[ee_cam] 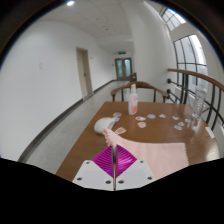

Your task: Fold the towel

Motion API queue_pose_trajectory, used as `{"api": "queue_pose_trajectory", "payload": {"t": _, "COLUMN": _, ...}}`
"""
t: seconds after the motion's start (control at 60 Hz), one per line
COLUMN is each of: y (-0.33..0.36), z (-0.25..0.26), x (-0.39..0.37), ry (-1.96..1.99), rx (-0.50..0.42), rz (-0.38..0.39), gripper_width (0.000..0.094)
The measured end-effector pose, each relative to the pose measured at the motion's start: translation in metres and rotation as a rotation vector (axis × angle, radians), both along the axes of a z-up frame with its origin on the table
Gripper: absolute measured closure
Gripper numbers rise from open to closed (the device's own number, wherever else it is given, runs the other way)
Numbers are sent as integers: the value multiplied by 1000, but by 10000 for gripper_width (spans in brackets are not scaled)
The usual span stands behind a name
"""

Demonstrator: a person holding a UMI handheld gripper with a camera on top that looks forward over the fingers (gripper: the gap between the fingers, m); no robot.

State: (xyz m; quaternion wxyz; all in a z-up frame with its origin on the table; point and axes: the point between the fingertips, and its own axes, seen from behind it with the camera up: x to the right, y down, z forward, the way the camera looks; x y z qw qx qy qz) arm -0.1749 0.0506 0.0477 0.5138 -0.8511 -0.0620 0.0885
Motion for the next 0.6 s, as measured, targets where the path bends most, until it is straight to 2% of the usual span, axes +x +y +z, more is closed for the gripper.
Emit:
{"api": "queue_pose_trajectory", "payload": {"t": 0.133, "y": -14, "z": 35, "x": 83, "ry": 58, "rx": 58, "rz": -119, "gripper_width": 915}}
{"api": "queue_pose_trajectory", "payload": {"t": 0.217, "y": -14, "z": 25, "x": 143, "ry": -23, "rx": 68, "rz": -215, "gripper_width": 912}}
{"api": "queue_pose_trajectory", "payload": {"t": 0.283, "y": -18, "z": 6, "x": 183, "ry": -59, "rx": 29, "rz": -281, "gripper_width": 912}}
{"api": "queue_pose_trajectory", "payload": {"t": 0.383, "y": -14, "z": -23, "x": 209, "ry": -57, "rx": -34, "rz": -293, "gripper_width": 879}}
{"api": "queue_pose_trajectory", "payload": {"t": 0.4, "y": -14, "z": -27, "x": 210, "ry": -54, "rx": -45, "rz": -288, "gripper_width": 770}}
{"api": "queue_pose_trajectory", "payload": {"t": 0.417, "y": -13, "z": -30, "x": 210, "ry": -52, "rx": -53, "rz": -280, "gripper_width": 725}}
{"api": "queue_pose_trajectory", "payload": {"t": 0.55, "y": -21, "z": -30, "x": 224, "ry": -55, "rx": -37, "rz": -261, "gripper_width": 112}}
{"api": "queue_pose_trajectory", "payload": {"t": 0.6, "y": -27, "z": -28, "x": 225, "ry": -60, "rx": -36, "rz": -249, "gripper_width": 120}}
